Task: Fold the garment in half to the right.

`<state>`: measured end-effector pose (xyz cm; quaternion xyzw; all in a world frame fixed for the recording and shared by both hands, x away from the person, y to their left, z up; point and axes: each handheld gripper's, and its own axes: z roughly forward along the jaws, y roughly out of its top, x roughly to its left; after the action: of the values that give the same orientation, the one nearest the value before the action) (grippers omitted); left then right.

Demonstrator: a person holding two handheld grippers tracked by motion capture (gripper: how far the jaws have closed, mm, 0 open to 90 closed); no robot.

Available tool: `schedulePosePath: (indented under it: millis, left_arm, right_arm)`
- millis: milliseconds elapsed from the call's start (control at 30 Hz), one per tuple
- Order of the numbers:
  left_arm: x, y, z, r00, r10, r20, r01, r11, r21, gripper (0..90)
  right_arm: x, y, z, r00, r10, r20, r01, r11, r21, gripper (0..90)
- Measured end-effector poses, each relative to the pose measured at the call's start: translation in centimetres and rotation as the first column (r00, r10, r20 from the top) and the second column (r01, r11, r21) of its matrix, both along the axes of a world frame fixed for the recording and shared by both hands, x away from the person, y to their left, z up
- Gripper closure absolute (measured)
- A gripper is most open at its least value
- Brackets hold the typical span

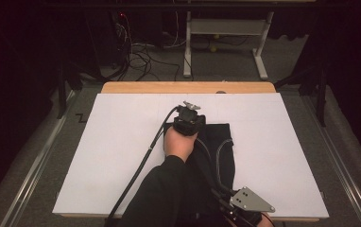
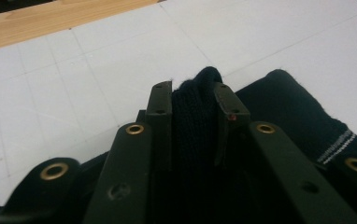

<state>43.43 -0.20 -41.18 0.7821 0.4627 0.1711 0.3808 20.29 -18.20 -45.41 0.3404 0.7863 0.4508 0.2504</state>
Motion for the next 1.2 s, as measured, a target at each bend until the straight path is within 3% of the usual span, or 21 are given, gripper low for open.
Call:
schedulePosePath:
  millis: [300,633,767,867,1033,1200]
  left_arm:
    - [0.1,-1.1,-0.7,0.9999,-0.014,-0.009,0.014,0.9999,0.003,67.0]
    - [0.1,-1.9,-1.0,0.9995,-0.031,-0.001,0.031,0.9989,-0.035,58.4]
    - [-0.1,-2.0,-0.7,0.9992,-0.038,0.01,0.038,0.9982,-0.047,52.6]
    - [-0.2,-1.7,-0.4,0.999,-0.042,0.014,0.043,0.9977,-0.053,41.7]
    - [-0.8,-0.8,0.3,0.9957,-0.067,0.064,0.072,0.994,-0.083,37.0]
    - [-1.8,0.6,0.5,0.991,-0.085,0.103,0.097,0.9888,-0.114,33.9]
  right_arm:
    - [-0.2,-0.6,-0.3,0.9999,-0.003,-0.013,0.003,1.0,-0.004,70.2]
    - [-0.4,-1.7,-0.5,0.9994,-0.011,-0.032,0.011,0.9999,-0.004,65.8]
    - [-0.6,-2.3,-0.4,0.9994,-0.019,-0.031,0.019,0.9998,0.008,64.1]
    - [-0.8,-3.0,-0.1,0.999,-0.037,-0.026,0.038,0.9988,0.03,62.6]
    - [-0.9,-4.1,0.7,0.998,-0.062,-0.014,0.063,0.9949,0.078,60.6]
    - [-0.8,-4.2,0.8,0.9976,-0.068,-0.01,0.068,0.9939,0.087,60.5]
